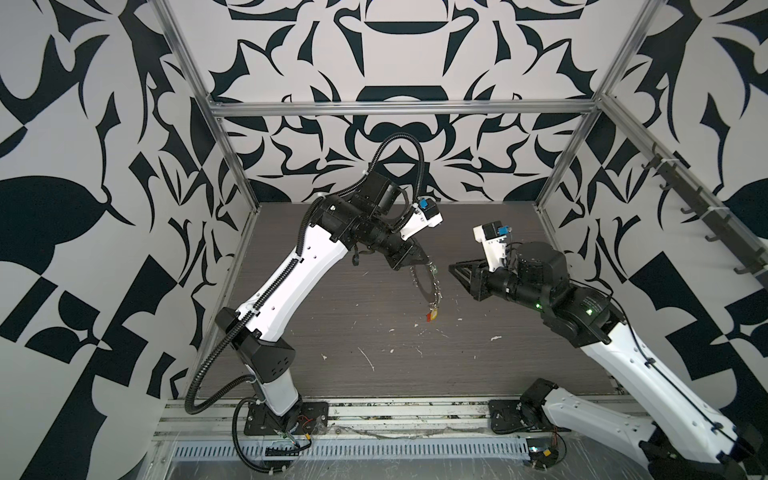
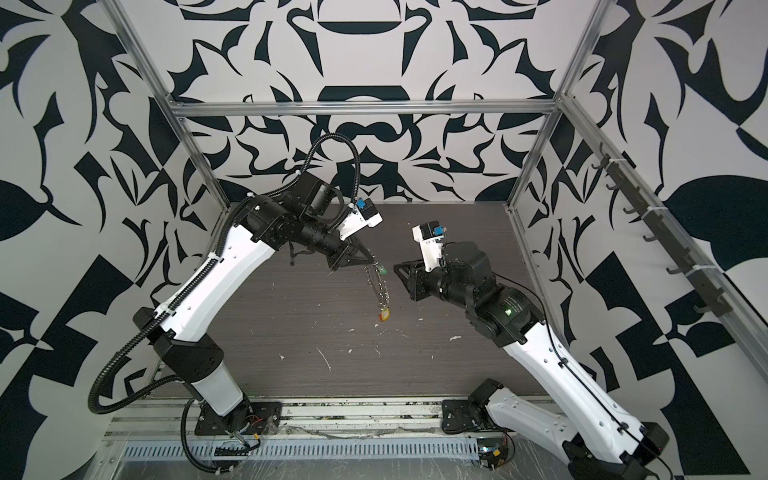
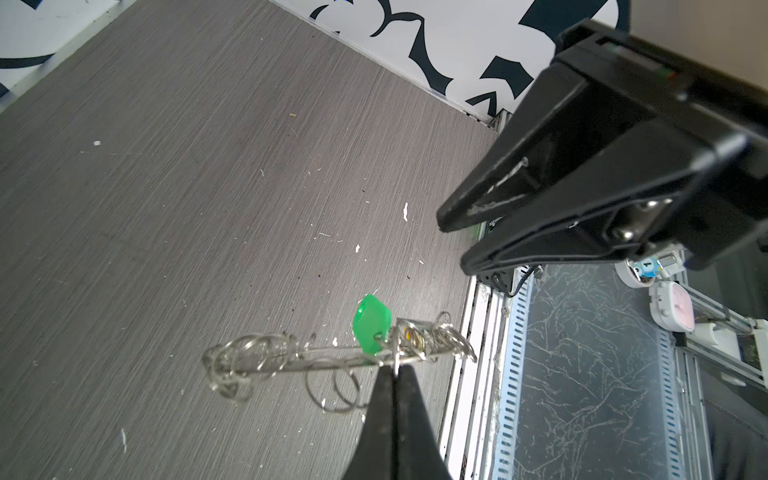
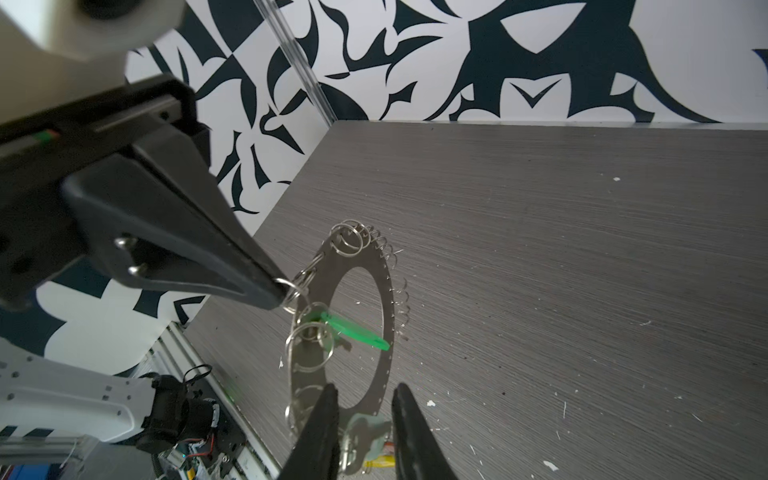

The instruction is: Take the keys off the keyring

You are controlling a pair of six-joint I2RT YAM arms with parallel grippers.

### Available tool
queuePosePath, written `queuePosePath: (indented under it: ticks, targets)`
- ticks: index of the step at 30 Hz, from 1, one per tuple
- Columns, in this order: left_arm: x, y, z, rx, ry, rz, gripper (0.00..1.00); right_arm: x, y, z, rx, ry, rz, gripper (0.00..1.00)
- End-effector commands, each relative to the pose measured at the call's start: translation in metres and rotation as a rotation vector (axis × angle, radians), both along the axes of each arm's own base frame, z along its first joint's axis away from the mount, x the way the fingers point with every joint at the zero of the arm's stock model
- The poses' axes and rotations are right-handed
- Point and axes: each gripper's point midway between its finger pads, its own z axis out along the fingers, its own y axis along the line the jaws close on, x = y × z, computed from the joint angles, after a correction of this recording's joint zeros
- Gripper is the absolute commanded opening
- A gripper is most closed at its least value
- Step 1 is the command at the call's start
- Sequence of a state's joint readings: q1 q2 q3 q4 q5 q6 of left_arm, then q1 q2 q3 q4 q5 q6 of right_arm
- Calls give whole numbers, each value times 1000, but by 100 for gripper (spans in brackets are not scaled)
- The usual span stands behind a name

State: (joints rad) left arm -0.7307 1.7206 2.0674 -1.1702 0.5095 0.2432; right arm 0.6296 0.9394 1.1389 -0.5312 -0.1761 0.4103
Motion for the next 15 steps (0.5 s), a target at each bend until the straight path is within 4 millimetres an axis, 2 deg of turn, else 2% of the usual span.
queuePosePath:
  ticks: [1,9,11,15]
  targets:
    - [-5,4,15,-24,-54,-20,0,9,0,10,45,-49,-39,27]
    - [-4,4,18,-17,-79,-38,0,12,15,-10,87,8,-3,23]
    - [-4,4,18,-16,-78,-38,0,12,18,-11,100,10,7,17]
    - [-5,5,17,-15,-71,-39,0,6,25,-10,113,5,37,16]
